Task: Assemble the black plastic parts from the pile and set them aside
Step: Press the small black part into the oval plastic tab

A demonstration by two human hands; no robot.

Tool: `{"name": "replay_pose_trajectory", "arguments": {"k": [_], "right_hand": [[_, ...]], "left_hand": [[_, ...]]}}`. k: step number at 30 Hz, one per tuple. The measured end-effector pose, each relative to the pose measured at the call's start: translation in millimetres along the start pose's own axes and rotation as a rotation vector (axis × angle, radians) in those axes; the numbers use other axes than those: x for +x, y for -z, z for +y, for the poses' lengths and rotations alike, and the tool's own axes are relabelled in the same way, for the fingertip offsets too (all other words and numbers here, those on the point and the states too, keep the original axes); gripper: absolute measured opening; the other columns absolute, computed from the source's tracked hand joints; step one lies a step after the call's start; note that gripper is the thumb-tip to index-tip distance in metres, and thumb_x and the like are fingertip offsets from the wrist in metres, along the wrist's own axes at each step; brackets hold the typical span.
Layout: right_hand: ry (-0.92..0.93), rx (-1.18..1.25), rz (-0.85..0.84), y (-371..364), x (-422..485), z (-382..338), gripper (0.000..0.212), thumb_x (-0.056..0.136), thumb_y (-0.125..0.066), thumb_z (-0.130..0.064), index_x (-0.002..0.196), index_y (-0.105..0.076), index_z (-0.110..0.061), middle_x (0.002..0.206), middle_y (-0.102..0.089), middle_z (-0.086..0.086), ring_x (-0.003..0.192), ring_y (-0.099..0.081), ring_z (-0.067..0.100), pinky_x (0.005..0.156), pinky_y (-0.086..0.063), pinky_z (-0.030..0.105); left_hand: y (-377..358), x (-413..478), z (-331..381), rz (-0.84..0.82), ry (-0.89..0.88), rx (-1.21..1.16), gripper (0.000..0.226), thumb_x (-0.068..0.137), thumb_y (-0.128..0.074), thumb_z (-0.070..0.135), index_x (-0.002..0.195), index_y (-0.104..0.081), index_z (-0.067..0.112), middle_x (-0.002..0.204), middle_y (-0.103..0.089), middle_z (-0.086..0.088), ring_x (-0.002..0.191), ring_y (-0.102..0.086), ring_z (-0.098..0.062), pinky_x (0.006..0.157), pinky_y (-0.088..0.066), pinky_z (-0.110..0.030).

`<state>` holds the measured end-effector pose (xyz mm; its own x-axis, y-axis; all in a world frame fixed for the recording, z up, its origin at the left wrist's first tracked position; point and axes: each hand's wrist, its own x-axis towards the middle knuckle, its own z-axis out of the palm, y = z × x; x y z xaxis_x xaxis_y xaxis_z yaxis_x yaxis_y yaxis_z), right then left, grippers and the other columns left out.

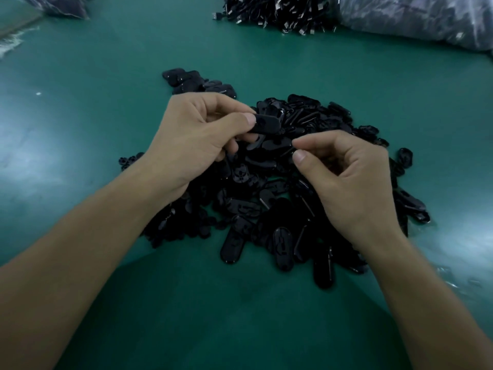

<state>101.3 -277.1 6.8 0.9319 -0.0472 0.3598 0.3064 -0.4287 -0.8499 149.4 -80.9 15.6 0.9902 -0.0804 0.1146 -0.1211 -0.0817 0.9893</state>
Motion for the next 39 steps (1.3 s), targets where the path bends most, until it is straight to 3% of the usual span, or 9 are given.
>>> {"name": "replay_pose_trajectory", "arguments": {"k": [6, 12, 15, 17, 23, 29, 33, 36, 39], "right_hand": [[-0.004, -0.131, -0.065, -4, -2, -4, 0.021, 0.092, -0.071, -0.016, 0.089, -0.070, -0.037, 0.083, -0.070, -0.017, 0.066, -0.062, 0.008, 0.058, -0.046, 0.010], [0.054, -0.243, -0.170, -4, 3, -17, 0.010, 0.092, -0.070, -0.016, 0.096, -0.075, -0.024, 0.070, -0.062, -0.022, 0.066, -0.059, -0.006, 0.062, -0.043, 0.007], [0.137, -0.414, -0.333, -14, 7, -31, 0.010, 0.091, -0.069, -0.023, 0.098, -0.076, -0.023, 0.081, -0.065, -0.018, 0.075, -0.059, -0.004, 0.071, -0.048, 0.014], [0.201, -0.546, -0.438, -26, 7, -40, 0.016, 0.092, -0.065, -0.031, 0.100, -0.075, -0.022, 0.095, -0.068, -0.006, 0.090, -0.060, 0.014, 0.083, -0.050, 0.035], [0.247, -0.814, -0.565, -58, 2, -52, 0.039, 0.096, -0.052, -0.049, 0.126, -0.061, -0.025, 0.133, -0.053, 0.004, 0.122, -0.046, 0.026, 0.106, -0.039, 0.041], [0.237, -0.804, -0.505, -63, -1, -53, 0.024, 0.099, -0.053, -0.030, 0.119, -0.063, -0.022, 0.123, -0.057, 0.005, 0.114, -0.049, 0.026, 0.097, -0.044, 0.036], [0.216, -0.791, -0.494, -65, -1, -55, 0.010, 0.098, -0.056, -0.021, 0.106, -0.061, -0.018, 0.111, -0.061, 0.003, 0.103, -0.053, 0.023, 0.079, -0.039, 0.030], [0.166, -0.768, -0.493, -65, 0, -58, 0.004, 0.096, -0.058, -0.018, 0.096, -0.054, -0.018, 0.097, -0.058, 0.001, 0.082, -0.041, 0.019, 0.070, -0.029, 0.028], [0.164, -0.746, -0.517, -67, 2, -59, 0.006, 0.097, -0.058, -0.024, 0.098, -0.056, -0.018, 0.103, -0.059, 0.003, 0.084, -0.045, 0.023, 0.071, -0.035, 0.032]], "left_hand": [[-1, -2, 3, 0.000, 0.021, -0.038, 0.009, 0.089, -0.073, 0.011, 0.082, -0.073, 0.018, 0.074, -0.076, -0.005, 0.056, -0.066, -0.007, 0.049, -0.049, -0.016], [-1, -3, 7, 0.005, 0.053, -0.095, 0.012, 0.093, -0.068, 0.013, 0.082, -0.069, 0.016, 0.076, -0.077, -0.007, 0.062, -0.071, -0.013, 0.054, -0.054, -0.020], [-1, -2, 6, 0.021, 0.052, -0.102, 0.015, 0.093, -0.067, 0.013, 0.080, -0.068, 0.017, 0.073, -0.076, -0.006, 0.059, -0.070, -0.012, 0.054, -0.055, -0.020], [-1, -2, 6, 0.030, 0.042, -0.099, 0.016, 0.093, -0.067, 0.011, 0.078, -0.069, 0.017, 0.072, -0.076, -0.007, 0.060, -0.070, -0.014, 0.056, -0.057, -0.023], [-1, 1, 3, 0.156, -0.043, -0.047, 0.011, 0.092, -0.069, 0.012, 0.082, -0.070, 0.015, 0.071, -0.076, -0.003, 0.063, -0.072, -0.015, 0.055, -0.054, -0.021], [1, 4, 2, 0.191, -0.052, -0.029, 0.012, 0.093, -0.068, 0.013, 0.082, -0.070, 0.017, 0.070, -0.076, -0.002, 0.058, -0.070, -0.011, 0.053, -0.052, -0.018], [0, 4, 1, 0.188, -0.048, -0.038, 0.013, 0.093, -0.067, 0.012, 0.082, -0.068, 0.018, 0.071, -0.076, -0.004, 0.059, -0.070, -0.012, 0.053, -0.052, -0.019], [1, 5, 0, 0.193, -0.045, -0.049, 0.013, 0.093, -0.067, 0.010, 0.082, -0.067, 0.017, 0.071, -0.075, -0.005, 0.059, -0.069, -0.012, 0.053, -0.052, -0.020], [2, 5, 0, 0.189, -0.036, -0.062, 0.010, 0.090, -0.069, 0.008, 0.084, -0.065, 0.015, 0.072, -0.075, -0.005, 0.059, -0.068, -0.011, 0.055, -0.053, -0.021]]}}
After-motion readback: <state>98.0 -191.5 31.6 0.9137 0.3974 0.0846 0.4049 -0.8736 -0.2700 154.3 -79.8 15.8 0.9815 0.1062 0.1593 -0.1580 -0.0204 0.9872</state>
